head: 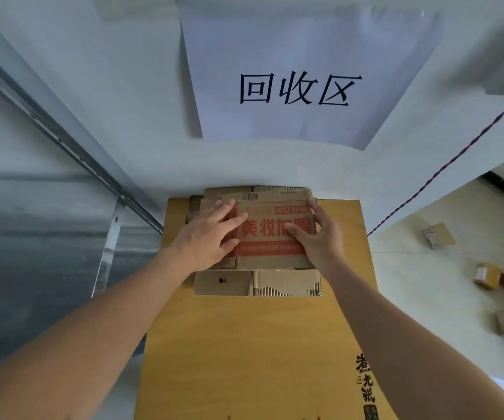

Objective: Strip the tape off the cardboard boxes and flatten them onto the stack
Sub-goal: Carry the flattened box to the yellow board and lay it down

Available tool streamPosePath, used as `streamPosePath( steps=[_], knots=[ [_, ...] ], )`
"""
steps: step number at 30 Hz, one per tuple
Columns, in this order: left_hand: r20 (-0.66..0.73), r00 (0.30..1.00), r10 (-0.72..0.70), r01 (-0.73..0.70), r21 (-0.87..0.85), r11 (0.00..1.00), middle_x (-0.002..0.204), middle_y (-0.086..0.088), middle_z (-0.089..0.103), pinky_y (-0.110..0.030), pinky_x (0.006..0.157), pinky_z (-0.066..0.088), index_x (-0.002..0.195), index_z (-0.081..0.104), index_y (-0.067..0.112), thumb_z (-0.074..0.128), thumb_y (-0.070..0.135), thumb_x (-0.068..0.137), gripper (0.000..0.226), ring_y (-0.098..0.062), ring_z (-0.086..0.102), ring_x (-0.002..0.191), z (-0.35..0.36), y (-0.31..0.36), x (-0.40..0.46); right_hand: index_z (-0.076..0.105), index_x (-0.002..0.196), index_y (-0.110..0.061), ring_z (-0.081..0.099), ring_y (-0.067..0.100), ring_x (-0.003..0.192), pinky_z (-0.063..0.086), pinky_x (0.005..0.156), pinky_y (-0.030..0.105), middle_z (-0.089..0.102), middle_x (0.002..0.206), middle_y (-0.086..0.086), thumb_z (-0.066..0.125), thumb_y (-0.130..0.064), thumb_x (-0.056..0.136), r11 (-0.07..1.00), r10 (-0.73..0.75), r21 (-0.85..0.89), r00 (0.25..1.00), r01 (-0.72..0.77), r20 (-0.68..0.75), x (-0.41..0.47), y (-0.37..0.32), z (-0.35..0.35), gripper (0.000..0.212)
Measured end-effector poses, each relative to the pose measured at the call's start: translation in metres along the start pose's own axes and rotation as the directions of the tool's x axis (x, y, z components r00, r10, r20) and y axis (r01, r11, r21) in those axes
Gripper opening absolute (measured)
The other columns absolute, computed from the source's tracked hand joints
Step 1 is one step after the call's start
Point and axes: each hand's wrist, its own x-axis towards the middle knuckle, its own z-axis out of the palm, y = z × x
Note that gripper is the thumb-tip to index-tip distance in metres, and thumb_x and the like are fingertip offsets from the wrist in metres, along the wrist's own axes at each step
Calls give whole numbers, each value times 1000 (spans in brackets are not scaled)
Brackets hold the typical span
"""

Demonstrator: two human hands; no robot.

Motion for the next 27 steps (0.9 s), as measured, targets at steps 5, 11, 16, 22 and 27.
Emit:
streamPosePath(
  steps=[5,11,16,22,27],
  knots=[
    [140,989,-51,43,53,998,172,-1,-12,-48,123,8,161,9,50,52,46,104,72,-29,1,160,12,2,8,30,156,-36,46,27,132,45,106,43,36,152,2,78,-56,83,753,-57,-653,996,85,64,3,-1,4,90],
    [192,977,-95,79,89,993,171,-10,-15,-50,126,14,163,11,41,58,37,104,76,-32,-5,159,24,9,18,39,153,-39,34,27,145,53,105,48,21,163,-3,71,-32,95,601,-124,-708,918,371,376,-2,-10,16,66],
    [197,974,-110,116,-16,993,169,-19,-17,-53,124,28,165,17,24,58,11,103,75,-36,-6,158,30,20,28,17,160,-47,7,37,156,31,122,58,6,170,8,61,-40,101,606,4,-722,907,333,422,-1,-5,34,74],
    [164,984,-74,84,-58,995,168,-19,-22,-49,118,41,166,13,22,52,11,105,72,-34,-12,158,39,16,26,7,162,-45,-5,45,157,3,126,54,-6,172,12,49,-50,105,576,23,-756,919,310,394,-3,3,50,71],
    [208,977,-36,67,-143,988,166,-11,-33,-50,127,11,161,19,47,61,32,103,73,-29,-25,154,41,9,21,11,162,-47,-5,44,157,7,127,51,-5,173,10,50,-53,102,596,14,-752,933,281,360,-5,7,51,72]
  ],
)
